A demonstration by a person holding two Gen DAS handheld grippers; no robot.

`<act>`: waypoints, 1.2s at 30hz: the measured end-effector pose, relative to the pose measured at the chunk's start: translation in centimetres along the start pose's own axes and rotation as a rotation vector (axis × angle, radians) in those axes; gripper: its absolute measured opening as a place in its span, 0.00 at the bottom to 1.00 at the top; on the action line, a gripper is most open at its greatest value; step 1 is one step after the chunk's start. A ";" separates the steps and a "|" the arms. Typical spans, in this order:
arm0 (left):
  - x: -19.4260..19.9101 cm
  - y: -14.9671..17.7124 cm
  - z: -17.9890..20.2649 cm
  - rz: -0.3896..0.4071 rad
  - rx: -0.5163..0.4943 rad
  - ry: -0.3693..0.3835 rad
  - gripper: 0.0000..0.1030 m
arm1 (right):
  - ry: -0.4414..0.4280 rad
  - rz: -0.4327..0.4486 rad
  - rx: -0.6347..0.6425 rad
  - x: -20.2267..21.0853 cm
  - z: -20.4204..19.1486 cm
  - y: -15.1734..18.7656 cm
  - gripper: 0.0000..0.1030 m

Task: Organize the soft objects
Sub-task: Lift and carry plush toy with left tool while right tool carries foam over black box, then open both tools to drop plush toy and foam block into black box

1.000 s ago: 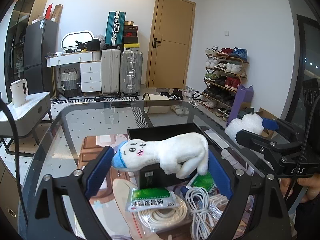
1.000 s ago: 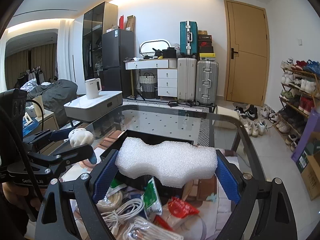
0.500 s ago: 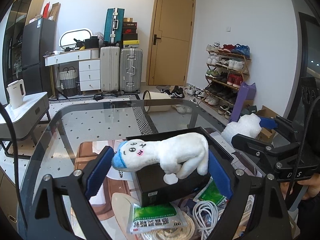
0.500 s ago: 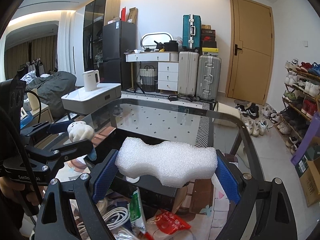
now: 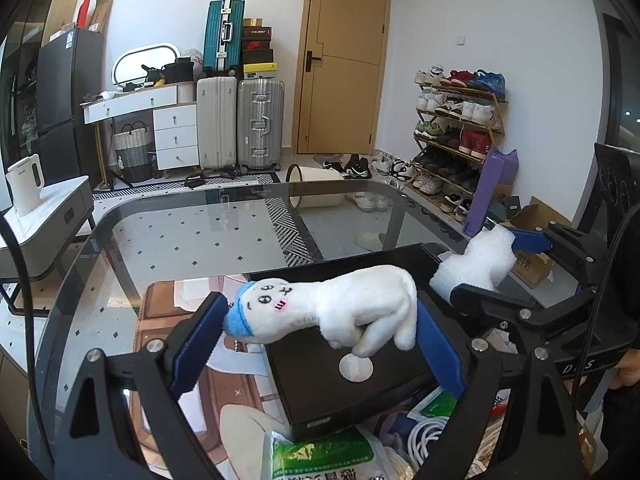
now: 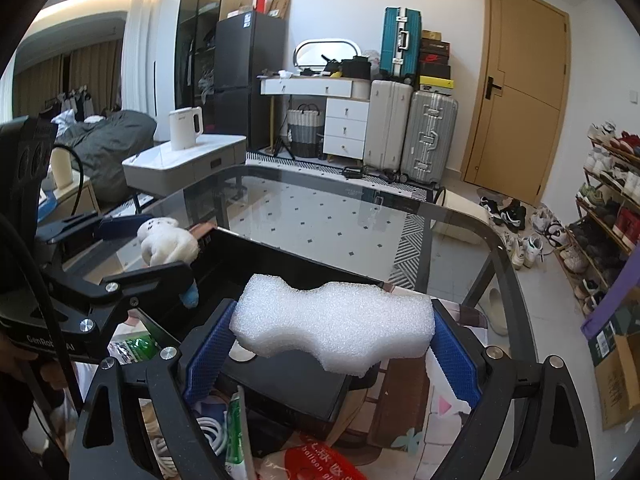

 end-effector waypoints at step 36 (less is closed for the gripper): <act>-1.6 -0.2 1.1 -0.027 -0.039 0.031 0.97 | 0.047 -0.058 0.165 -2.5 -1.0 0.9 0.99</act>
Point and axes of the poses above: each gripper's, at about its wrist camera, not at the fingertips, and x roughly against the way its jaws point, z to its right, y to its underside, the point moved 3 cm from there along -x, roughly the way its jaws point, and after that the axes turned 8 degrees about -x, right-handed, at the moved point
